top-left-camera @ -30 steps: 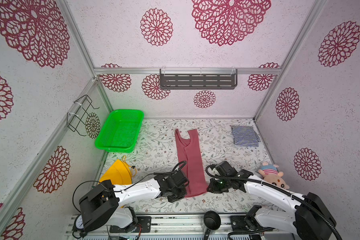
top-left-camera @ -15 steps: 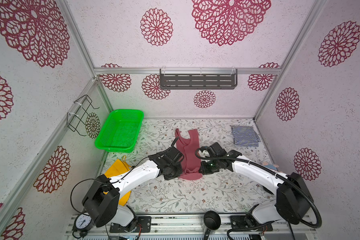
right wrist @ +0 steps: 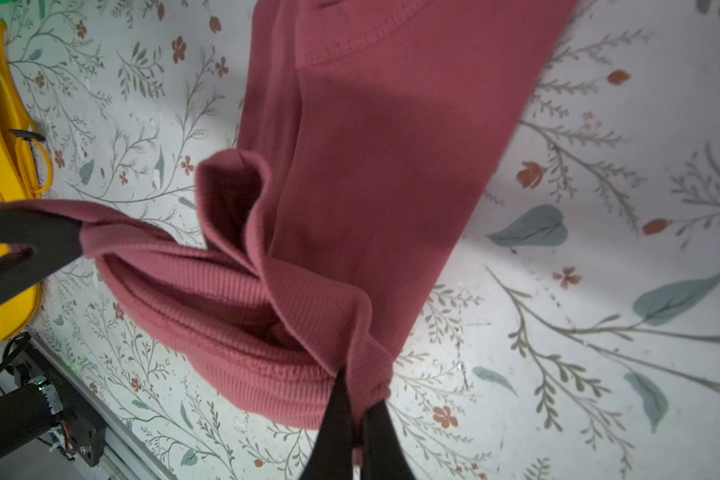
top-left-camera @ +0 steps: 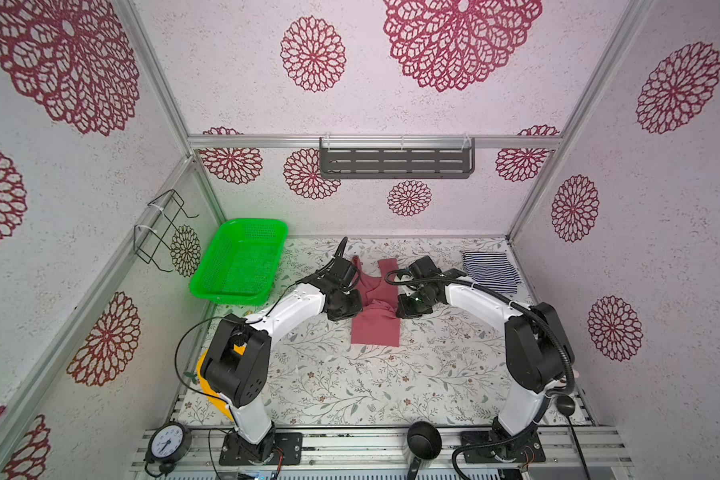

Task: Fold and stack the tank tops

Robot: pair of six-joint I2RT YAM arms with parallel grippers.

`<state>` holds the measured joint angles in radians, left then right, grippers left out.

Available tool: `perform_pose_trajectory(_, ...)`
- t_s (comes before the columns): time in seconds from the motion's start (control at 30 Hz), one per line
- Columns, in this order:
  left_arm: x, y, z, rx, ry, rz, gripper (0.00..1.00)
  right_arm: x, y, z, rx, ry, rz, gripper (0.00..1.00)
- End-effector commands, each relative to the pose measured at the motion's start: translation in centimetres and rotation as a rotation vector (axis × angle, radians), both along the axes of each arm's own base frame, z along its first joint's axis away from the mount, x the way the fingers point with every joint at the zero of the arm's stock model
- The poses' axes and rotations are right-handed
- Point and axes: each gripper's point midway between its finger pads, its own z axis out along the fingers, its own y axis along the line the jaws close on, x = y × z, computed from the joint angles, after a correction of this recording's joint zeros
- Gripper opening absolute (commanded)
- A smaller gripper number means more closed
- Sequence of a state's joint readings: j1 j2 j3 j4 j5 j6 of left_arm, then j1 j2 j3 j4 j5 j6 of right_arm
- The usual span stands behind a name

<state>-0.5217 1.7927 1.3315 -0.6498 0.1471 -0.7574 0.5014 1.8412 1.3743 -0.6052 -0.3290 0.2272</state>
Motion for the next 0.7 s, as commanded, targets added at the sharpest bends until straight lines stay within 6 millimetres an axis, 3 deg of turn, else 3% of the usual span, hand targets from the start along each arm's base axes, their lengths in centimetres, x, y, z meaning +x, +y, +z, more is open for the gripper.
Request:
perform_pose_trajectory(0.0, 1.9, -0.2, -0.3, -0.011, -0.022, -0.041, 0.0, 1.4, 0.4, 0.7, 0.016, -0.018, 0.05, 0.07)
perform_pose_trajectory(0.27, 5.8, 0.2, -0.9, -0.035, -0.047, -0.026, 0.0, 4.5, 0.4, -0.2, 0.01, -0.014, 0.037, 0.07)
perform_pose_trajectory(0.3, 6.2, 0.3, -2.1, -0.021, -0.031, -0.032, 0.0, 4.8, 0.3, -0.2, 0.012, -0.014, 0.035, 0.07)
perform_pose_trajectory(0.37, 6.9, 0.4, -2.4, -0.018, -0.037, -0.041, 0.0, 5.4, 0.0, -0.4, 0.005, -0.013, 0.031, 0.07)
perform_pose_trajectory(0.43, 7.8, 0.2, -2.7, -0.034, -0.047, -0.049, 0.0, 6.3, -0.1, -0.6, 0.002, -0.016, 0.032, 0.15)
perform_pose_trajectory(0.47, 8.2, 0.2, -2.8, -0.039, -0.051, -0.052, 0.14, 6.6, -0.1, -0.7, 0.003, -0.012, 0.033, 0.27)
perform_pose_trajectory(0.53, 8.9, 0.4, -2.8, -0.043, -0.048, -0.059, 0.55, 7.4, -0.4, -0.6, -0.001, 0.0, 0.033, 0.54)
perform_pose_trajectory(0.6, 9.8, 1.4, -1.7, -0.03, -0.077, -0.041, 0.71, 8.1, -0.8, 0.2, -0.002, -0.011, 0.024, 0.68)
perform_pose_trajectory(0.67, 10.5, 2.5, 0.4, -0.021, -0.135, -0.014, 0.75, 9.0, -1.5, 1.9, -0.023, -0.078, -0.002, 0.76)
